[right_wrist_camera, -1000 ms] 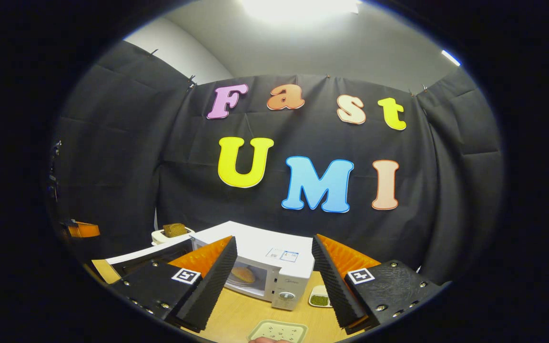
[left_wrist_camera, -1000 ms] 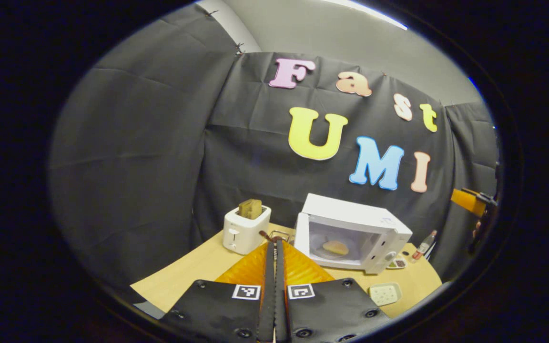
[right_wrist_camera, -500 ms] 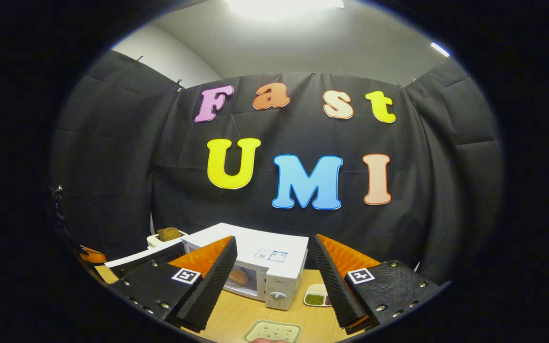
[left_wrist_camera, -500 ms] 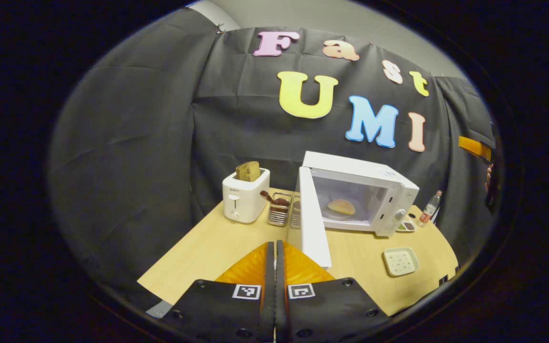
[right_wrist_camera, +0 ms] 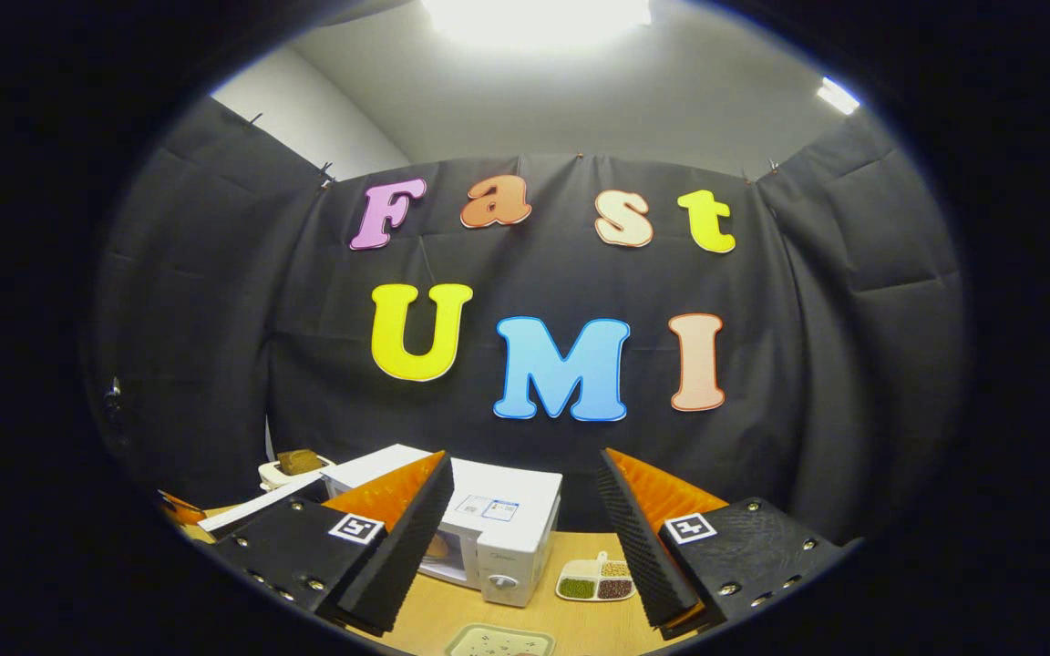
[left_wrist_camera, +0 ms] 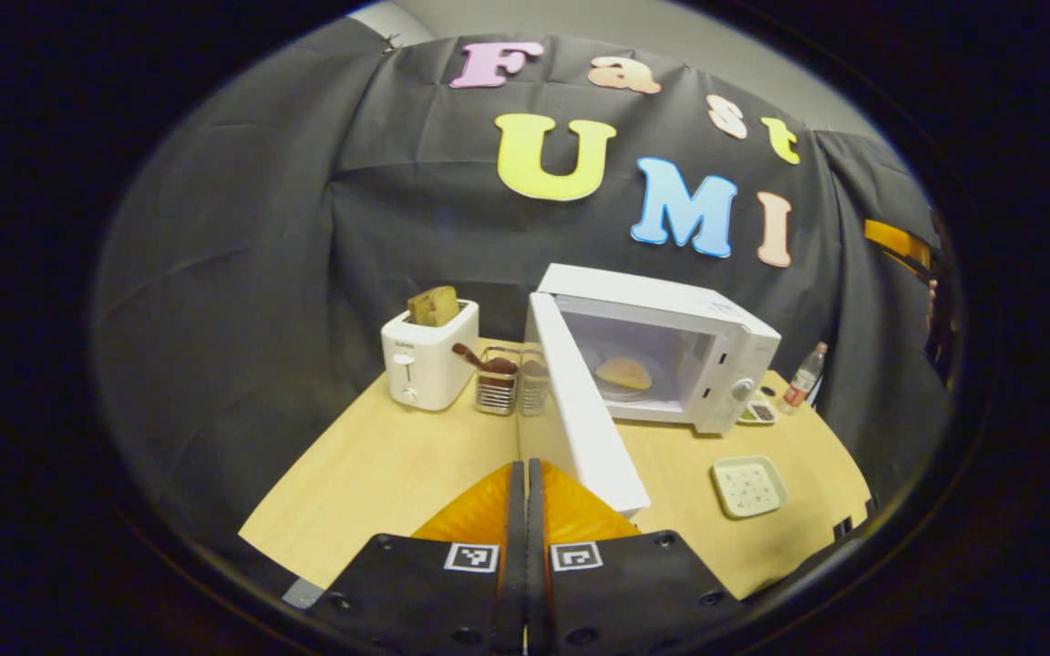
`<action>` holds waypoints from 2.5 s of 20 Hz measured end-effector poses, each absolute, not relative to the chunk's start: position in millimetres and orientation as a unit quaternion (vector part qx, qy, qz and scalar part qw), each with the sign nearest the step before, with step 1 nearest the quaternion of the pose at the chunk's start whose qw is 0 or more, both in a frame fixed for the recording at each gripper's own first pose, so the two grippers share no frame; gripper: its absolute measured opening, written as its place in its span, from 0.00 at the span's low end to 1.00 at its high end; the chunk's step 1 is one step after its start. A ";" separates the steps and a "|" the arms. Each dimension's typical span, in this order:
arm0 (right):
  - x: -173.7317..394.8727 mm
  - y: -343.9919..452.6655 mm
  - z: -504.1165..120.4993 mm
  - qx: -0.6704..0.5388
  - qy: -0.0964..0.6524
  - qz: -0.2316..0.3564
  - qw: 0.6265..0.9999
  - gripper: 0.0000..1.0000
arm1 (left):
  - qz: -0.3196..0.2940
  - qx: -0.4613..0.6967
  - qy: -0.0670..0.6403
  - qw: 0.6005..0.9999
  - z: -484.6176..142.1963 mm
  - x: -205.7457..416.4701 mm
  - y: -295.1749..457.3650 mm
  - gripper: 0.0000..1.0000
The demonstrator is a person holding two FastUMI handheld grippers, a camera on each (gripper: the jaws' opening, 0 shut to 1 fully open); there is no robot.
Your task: Open the microwave oven with the left hand, put the food in, and close the microwave oven.
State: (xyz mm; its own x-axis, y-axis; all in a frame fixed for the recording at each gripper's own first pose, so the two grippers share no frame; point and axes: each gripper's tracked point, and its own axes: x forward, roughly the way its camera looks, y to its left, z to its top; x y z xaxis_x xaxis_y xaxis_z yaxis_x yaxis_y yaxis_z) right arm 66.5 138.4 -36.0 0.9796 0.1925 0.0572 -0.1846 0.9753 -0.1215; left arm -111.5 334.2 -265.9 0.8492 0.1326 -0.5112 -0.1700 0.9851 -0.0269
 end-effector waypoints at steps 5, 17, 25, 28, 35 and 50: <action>73.0 127.5 -31.2 -0.062 -0.039 0.080 0.994 0.96 | 0.014 -0.020 0.278 0.960 -274.4 -88.5 290.6 0.07; 68.4 90.2 -35.1 -0.052 -0.023 0.039 0.998 0.96 | -0.066 -0.016 0.278 0.958 -267.8 -50.2 223.1 0.07; 63.1 64.5 -37.2 -0.049 -0.015 0.009 0.999 0.96 | -0.108 -0.004 0.274 0.956 -266.5 -16.7 183.9 0.07; 62.8 55.4 -38.2 -0.049 -0.013 0.000 0.999 0.96 | -0.117 -0.005 0.268 0.956 -266.4 -3.2 171.1 0.07; 61.6 37.0 -37.9 -0.045 -0.008 -0.016 0.999 0.96 | -0.127 -0.034 0.254 0.958 -272.7 30.7 145.4 0.07; 52.1 -3.3 -39.7 -0.043 0.008 -0.067 0.997 0.96 | -0.155 -0.033 0.252 0.955 -286.8 87.0 110.7 0.06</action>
State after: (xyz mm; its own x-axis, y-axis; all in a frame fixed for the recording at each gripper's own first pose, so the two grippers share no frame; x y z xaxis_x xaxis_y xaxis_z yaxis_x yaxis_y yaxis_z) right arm 52.1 -3.3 -39.7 0.9908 -0.1350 -0.0105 0.1336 0.9872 -0.0871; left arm 87.0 110.7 -286.8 0.8244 -0.3132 -0.4714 0.2796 0.9496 -0.1419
